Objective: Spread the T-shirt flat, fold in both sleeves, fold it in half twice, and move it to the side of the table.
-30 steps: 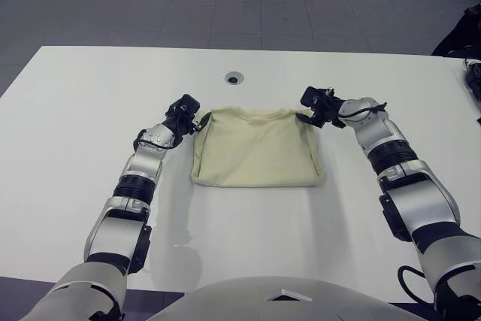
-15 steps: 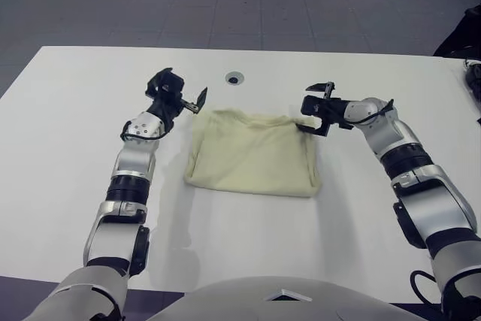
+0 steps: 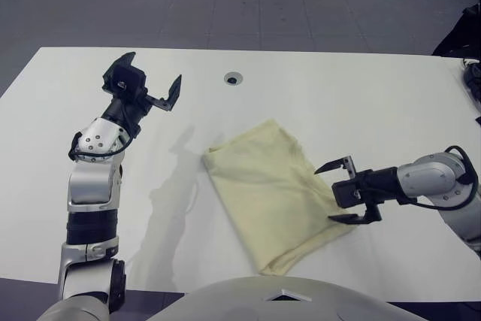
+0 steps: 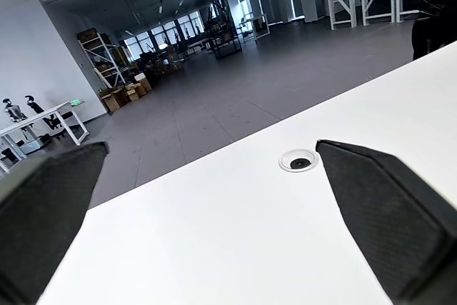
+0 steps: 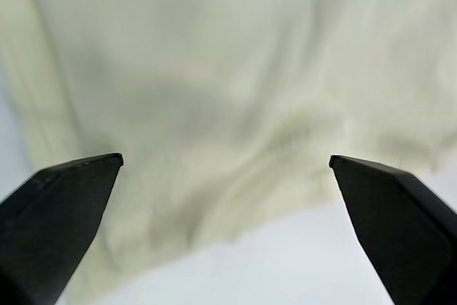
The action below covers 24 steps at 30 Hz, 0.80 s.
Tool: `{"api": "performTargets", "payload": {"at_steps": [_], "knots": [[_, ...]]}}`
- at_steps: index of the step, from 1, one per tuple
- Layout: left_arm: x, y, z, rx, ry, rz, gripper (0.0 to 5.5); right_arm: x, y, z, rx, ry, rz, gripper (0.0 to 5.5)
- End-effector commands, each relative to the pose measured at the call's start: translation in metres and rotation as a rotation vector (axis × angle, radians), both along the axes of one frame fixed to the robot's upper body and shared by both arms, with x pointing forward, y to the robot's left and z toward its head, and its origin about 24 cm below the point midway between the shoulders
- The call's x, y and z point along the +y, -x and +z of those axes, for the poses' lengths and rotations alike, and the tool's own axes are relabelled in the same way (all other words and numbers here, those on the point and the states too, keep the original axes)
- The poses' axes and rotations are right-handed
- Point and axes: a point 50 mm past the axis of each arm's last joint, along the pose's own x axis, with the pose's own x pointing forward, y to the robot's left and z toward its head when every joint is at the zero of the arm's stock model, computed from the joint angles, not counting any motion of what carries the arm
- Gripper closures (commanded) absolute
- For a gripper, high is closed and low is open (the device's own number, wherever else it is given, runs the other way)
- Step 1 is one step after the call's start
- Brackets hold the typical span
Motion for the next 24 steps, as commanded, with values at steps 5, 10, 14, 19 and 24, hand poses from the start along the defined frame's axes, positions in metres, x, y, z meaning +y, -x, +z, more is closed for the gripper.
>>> {"api": "performTargets", "payload": {"at_steps": [5, 10, 14, 19, 24], "knots": [[-0.001, 0.001, -0.020, 0.123, -0.105, -0.056, 0.10, 0.034, -0.005, 0.018, 0.003, -0.297, -0.109, 0.10], [0.004, 0.006, -0.028, 0.142, -0.104, -0.030, 0.10, 0.032, -0.044, 0.033, -0.061, -0.427, -0.241, 0.10], [0.009, 0.004, -0.028, 0.114, -0.062, 0.035, 0.10, 0.056, -0.066, 0.003, -0.041, -0.425, -0.216, 0.10], [0.009, -0.005, -0.026, 0.079, -0.006, 0.078, 0.10, 0.085, -0.087, -0.034, -0.007, -0.448, -0.199, 0.10], [0.004, -0.010, -0.030, 0.073, 0.010, 0.094, 0.10, 0.105, -0.103, -0.063, -0.044, -0.468, -0.236, 0.10]]}}
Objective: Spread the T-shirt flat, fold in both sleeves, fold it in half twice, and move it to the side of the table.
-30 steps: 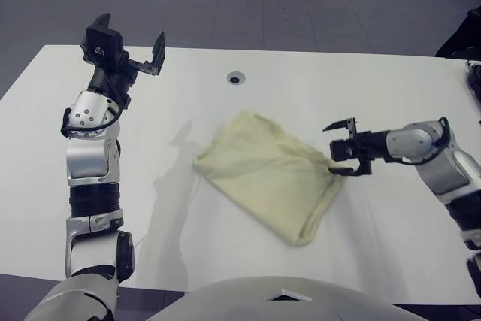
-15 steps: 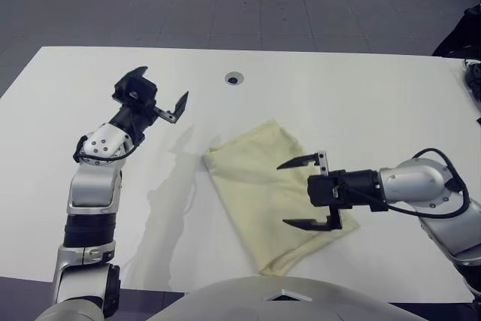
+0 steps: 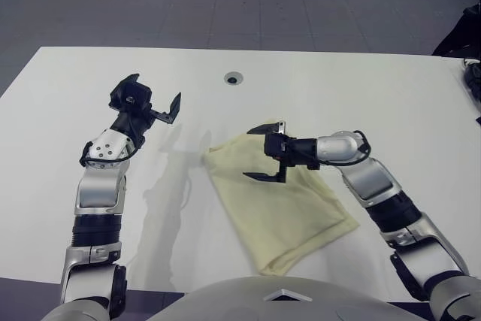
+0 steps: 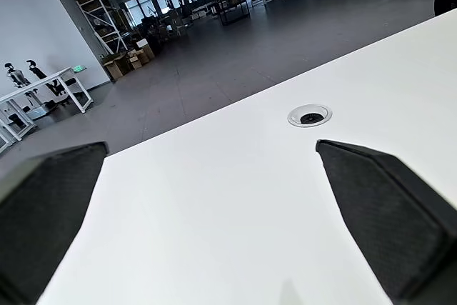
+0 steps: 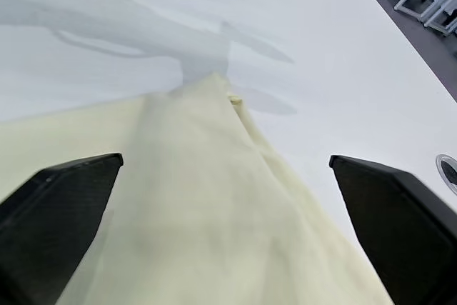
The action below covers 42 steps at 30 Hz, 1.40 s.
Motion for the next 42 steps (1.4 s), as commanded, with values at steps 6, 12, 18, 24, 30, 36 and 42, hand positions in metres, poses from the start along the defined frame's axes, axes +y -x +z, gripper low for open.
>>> {"api": "performTargets", "payload": {"at_steps": [6, 12, 18, 24, 30, 36, 42], "knots": [[-0.010, -0.003, -0.009, 0.008, 0.006, -0.007, 0.10, -0.002, -0.024, -0.046, -0.049, 0.082, -0.179, 0.10], [-0.010, -0.003, -0.011, 0.010, 0.001, -0.012, 0.10, -0.016, -0.026, -0.064, -0.055, 0.177, -0.211, 0.10], [-0.009, -0.004, -0.011, 0.007, -0.001, -0.011, 0.10, -0.029, -0.034, -0.066, -0.033, 0.160, -0.348, 0.10], [-0.006, -0.004, -0.011, 0.007, -0.003, -0.003, 0.10, -0.038, -0.038, -0.069, -0.051, 0.201, -0.423, 0.10], [-0.007, -0.005, -0.012, 0.007, -0.005, -0.011, 0.10, -0.043, -0.041, -0.070, -0.030, 0.173, -0.481, 0.10], [-0.010, -0.003, -0.013, 0.002, -0.015, -0.033, 0.10, -0.032, -0.042, -0.059, -0.026, 0.076, -0.463, 0.10], [-0.017, 0.001, -0.004, -0.063, -0.014, -0.092, 0.10, -0.036, -0.054, 0.001, -0.077, -0.180, -0.507, 0.10]]}}
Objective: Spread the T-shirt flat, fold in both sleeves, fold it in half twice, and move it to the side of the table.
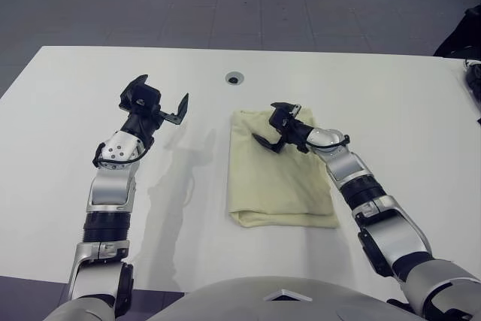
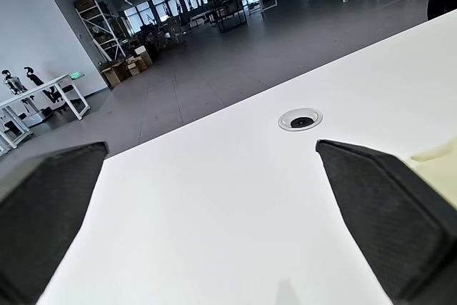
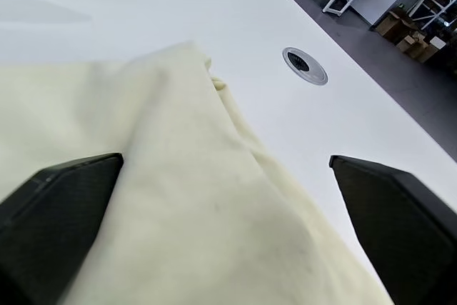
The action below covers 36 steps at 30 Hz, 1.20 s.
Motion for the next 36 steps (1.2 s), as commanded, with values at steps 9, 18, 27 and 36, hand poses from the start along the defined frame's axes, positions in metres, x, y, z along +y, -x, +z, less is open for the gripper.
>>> {"api": "performTargets", "payload": {"at_steps": [9, 18, 27, 36], "knots": [[-0.044, 0.048, 0.005, -0.047, -0.176, -0.462, 0.10, -0.029, 0.010, 0.114, -0.150, -0.245, -0.013, 0.10], [-0.067, 0.118, -0.012, 0.062, -0.656, -0.893, 0.10, -0.086, 0.103, 0.082, -0.048, 0.084, 0.086, 0.10], [-0.085, 0.151, -0.042, 0.235, -0.719, -1.148, 0.10, -0.102, 0.120, 0.073, -0.036, 0.073, -0.035, 0.10], [-0.078, 0.141, -0.060, 0.317, -0.825, -1.093, 0.10, -0.092, 0.124, 0.063, -0.037, 0.066, -0.052, 0.10]]}}
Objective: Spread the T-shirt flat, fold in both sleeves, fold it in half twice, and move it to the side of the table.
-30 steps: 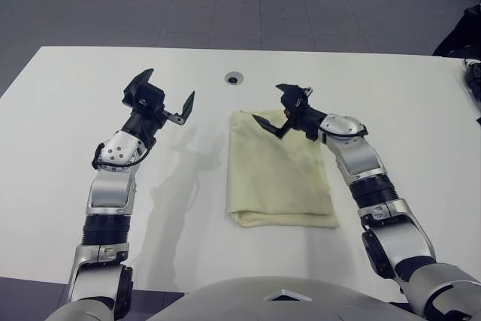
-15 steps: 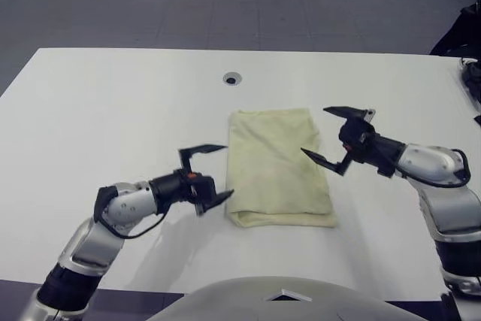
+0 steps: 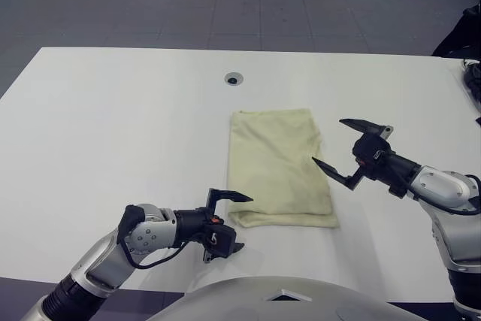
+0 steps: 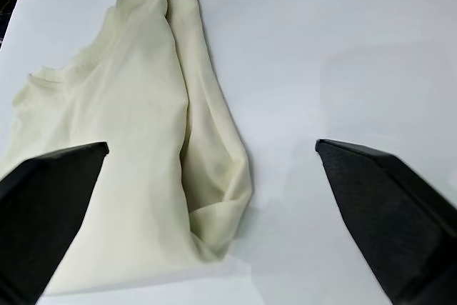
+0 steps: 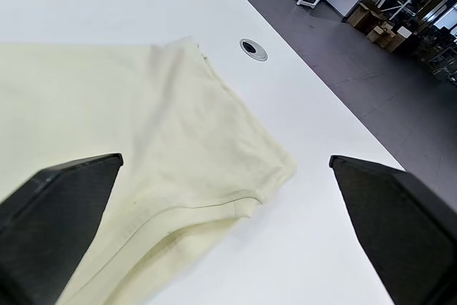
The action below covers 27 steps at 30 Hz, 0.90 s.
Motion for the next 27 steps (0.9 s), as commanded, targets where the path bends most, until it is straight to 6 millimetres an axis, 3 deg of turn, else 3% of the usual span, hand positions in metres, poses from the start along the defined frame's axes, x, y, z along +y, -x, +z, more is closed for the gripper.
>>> {"api": "performTargets", "payload": {"at_steps": [1, 5, 27], "knots": [[0.015, -0.006, -0.023, 0.039, -0.155, 0.092, 0.10, 0.006, 0.003, -0.006, 0.009, 0.010, 0.008, 0.10], [0.019, -0.011, -0.027, 0.036, -0.174, 0.158, 0.41, 0.009, 0.002, -0.009, -0.006, 0.016, 0.006, 0.10], [0.017, -0.009, -0.034, 0.078, -0.171, 0.147, 4.56, 0.014, 0.002, -0.008, -0.020, 0.015, 0.023, 0.10]]}}
